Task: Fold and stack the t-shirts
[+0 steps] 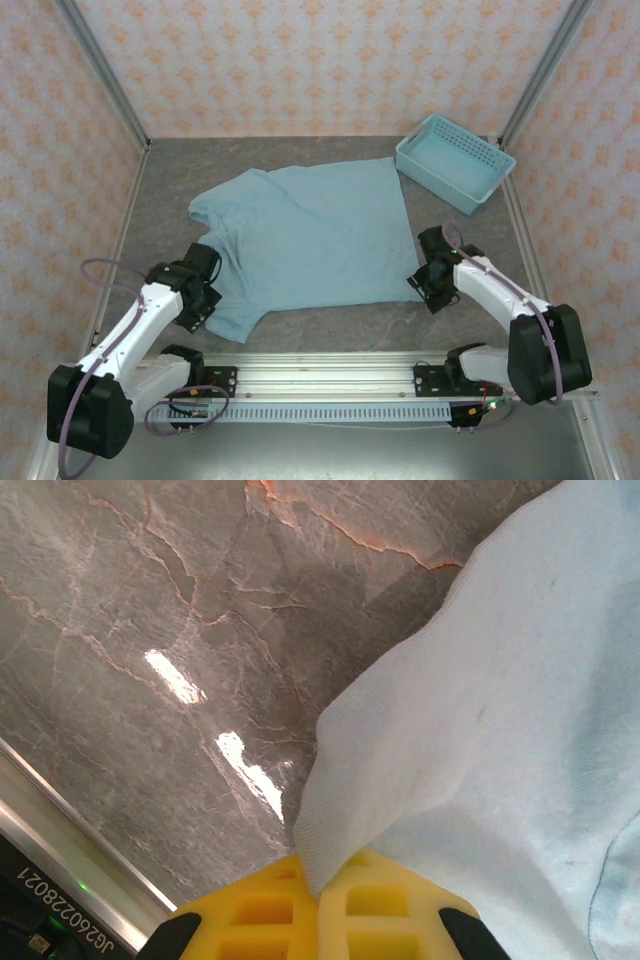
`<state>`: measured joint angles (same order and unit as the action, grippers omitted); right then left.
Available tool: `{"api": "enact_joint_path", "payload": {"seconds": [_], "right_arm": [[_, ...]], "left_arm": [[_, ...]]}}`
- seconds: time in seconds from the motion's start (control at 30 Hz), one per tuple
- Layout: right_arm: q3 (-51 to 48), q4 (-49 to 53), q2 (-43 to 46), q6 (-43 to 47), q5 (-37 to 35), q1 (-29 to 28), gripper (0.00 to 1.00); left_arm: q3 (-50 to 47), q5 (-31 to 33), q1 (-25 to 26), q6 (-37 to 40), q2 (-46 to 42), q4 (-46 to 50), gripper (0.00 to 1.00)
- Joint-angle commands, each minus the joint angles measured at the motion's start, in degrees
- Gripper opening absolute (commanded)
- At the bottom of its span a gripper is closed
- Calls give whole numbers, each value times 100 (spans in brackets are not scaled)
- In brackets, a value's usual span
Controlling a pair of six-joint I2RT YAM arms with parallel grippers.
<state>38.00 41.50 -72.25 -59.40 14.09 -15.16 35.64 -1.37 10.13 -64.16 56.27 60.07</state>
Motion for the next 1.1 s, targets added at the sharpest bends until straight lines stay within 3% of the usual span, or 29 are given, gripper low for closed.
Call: {"api": "enact_joint_path", "payload": {"seconds": [0.0,0.17,0.23,0.3,0.37,0.43,0.7,0.87,1.07], "right_arm": [[-192,-519,-191,-299,254,31,55],[-289,-793,-481,-528,223,39,54],[-260,-922,-665,-514,114,47,49],[-149,-1118,-927,-439,119,84,34],[176,-1262,-1158,-242,158,83,12],[624,-1266,-1220,5,159,81,1],[2627,-102,-431,1070,-569,-11,0],[2518,463,781,1158,-571,-188,0],[2027,492,2516,1105,-350,-419,0]], "left_arm": [[79,241,67,-107,-72,280,0],[124,216,67,-91,-56,200,0],[151,191,77,-72,-64,133,0],[209,175,77,-27,-64,33,0],[390,225,76,103,-74,-72,0],[733,383,67,283,-64,-88,0],[2504,1467,98,648,-451,408,0],[2915,2010,204,473,-1408,669,0],[3091,2109,227,395,-2378,628,0]]}}
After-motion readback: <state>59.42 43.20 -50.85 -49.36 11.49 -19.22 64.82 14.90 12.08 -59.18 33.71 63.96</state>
